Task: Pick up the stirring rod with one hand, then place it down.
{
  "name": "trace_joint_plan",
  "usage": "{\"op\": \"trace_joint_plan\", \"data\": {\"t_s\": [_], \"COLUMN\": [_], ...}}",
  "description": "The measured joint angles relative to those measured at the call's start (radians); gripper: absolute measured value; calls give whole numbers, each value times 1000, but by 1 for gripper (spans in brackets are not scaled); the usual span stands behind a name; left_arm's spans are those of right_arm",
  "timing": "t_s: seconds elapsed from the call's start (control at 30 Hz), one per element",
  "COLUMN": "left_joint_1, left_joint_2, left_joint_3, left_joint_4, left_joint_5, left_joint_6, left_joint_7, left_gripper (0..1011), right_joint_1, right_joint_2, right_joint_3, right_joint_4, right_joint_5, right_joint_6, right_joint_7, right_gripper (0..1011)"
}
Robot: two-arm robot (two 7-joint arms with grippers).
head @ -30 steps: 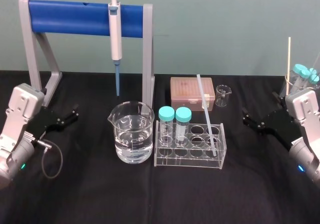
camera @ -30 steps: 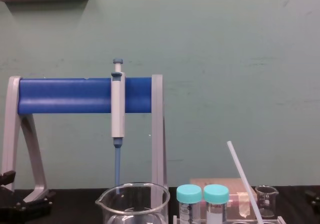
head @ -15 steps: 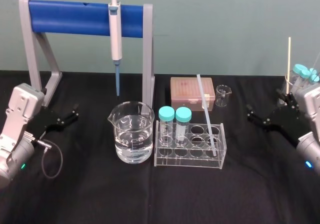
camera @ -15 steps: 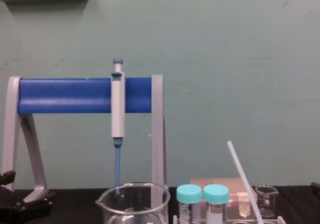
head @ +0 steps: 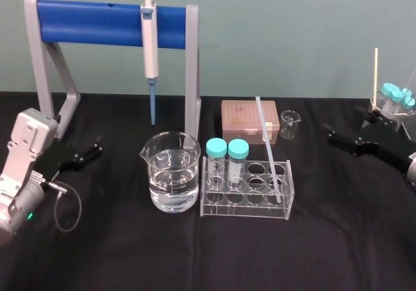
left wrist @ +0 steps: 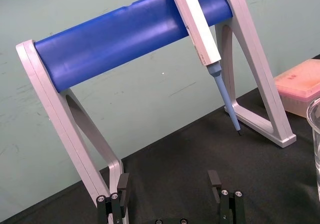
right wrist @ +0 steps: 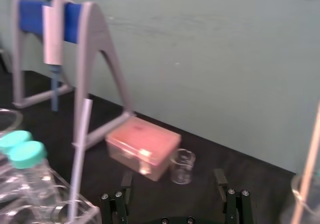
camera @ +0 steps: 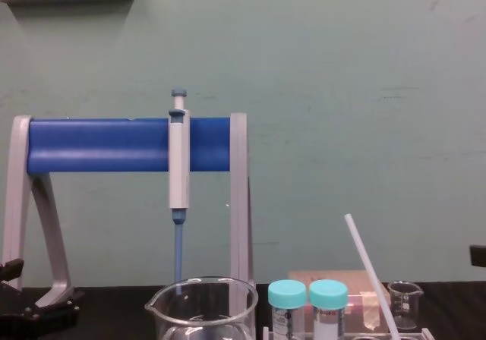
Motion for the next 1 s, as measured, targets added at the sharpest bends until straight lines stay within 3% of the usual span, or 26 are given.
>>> {"op": "trace_joint_plan", "data": {"t_s": [0.17,0.3,0.57,1.0], "left_joint_1": [0,0,0,0], "left_joint_2": [0,0,0,0], "left_joint_3": [0,0,0,0], "left_joint_4": [0,0,0,0], "left_joint_5": [0,0,0,0], "left_joint_6": [0,0,0,0], "left_joint_7": [0,0,0,0], "left_gripper": [1000,1000,1000,1000], "right_joint_1": [21,43,76,153], "right_joint_2": [-7,-34,-74,-149], "right_joint_3": [-4,-22,-58,-121], "right_joint_4": [-3,-11,3,82], "right_joint_5": [21,22,9,-20], "right_joint_6": [25,39,56,100], "right_joint_7": [69,119,139,144], "right_gripper": [1000,1000,1000,1000]}}
